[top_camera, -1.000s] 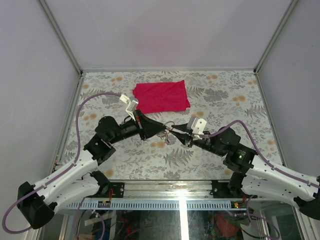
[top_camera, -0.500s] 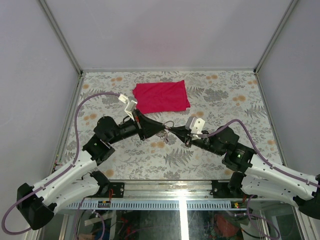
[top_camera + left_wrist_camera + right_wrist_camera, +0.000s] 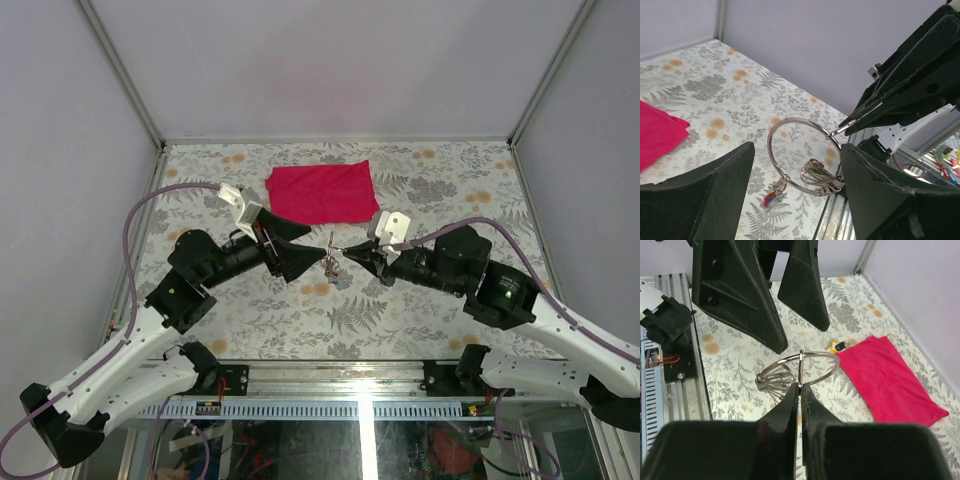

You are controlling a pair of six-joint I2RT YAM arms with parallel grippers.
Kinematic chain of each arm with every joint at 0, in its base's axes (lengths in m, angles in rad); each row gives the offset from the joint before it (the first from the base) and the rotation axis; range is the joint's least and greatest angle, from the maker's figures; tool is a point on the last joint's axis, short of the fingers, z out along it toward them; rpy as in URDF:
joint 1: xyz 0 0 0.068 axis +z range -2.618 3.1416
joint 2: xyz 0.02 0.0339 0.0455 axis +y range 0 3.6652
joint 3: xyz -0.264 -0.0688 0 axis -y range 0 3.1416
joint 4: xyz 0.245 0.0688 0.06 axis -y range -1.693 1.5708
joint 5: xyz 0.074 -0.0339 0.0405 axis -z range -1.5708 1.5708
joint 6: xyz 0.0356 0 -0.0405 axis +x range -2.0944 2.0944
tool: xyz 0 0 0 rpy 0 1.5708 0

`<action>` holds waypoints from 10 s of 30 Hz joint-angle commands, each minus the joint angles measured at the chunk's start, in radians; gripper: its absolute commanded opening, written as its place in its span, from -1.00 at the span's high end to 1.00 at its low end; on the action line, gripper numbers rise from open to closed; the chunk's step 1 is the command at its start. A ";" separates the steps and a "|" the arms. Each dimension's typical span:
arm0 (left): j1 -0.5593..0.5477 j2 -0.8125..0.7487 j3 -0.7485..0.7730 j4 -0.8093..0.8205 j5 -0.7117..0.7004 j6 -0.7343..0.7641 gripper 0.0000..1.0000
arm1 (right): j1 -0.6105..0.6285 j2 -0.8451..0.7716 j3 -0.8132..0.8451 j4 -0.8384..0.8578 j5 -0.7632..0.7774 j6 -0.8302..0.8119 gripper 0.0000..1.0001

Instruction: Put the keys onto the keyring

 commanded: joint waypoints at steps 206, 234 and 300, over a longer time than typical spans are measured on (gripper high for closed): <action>-0.570 -0.016 0.064 -0.046 -0.654 1.155 1.00 | -0.220 0.285 0.400 -0.359 -0.495 0.357 1.00; -0.569 0.058 0.184 -0.207 -0.870 0.886 1.00 | -0.270 0.237 0.297 -0.388 0.192 0.500 0.01; -0.568 0.071 0.450 -0.678 -0.958 0.807 1.00 | -0.242 1.856 1.334 0.083 -0.110 0.526 0.14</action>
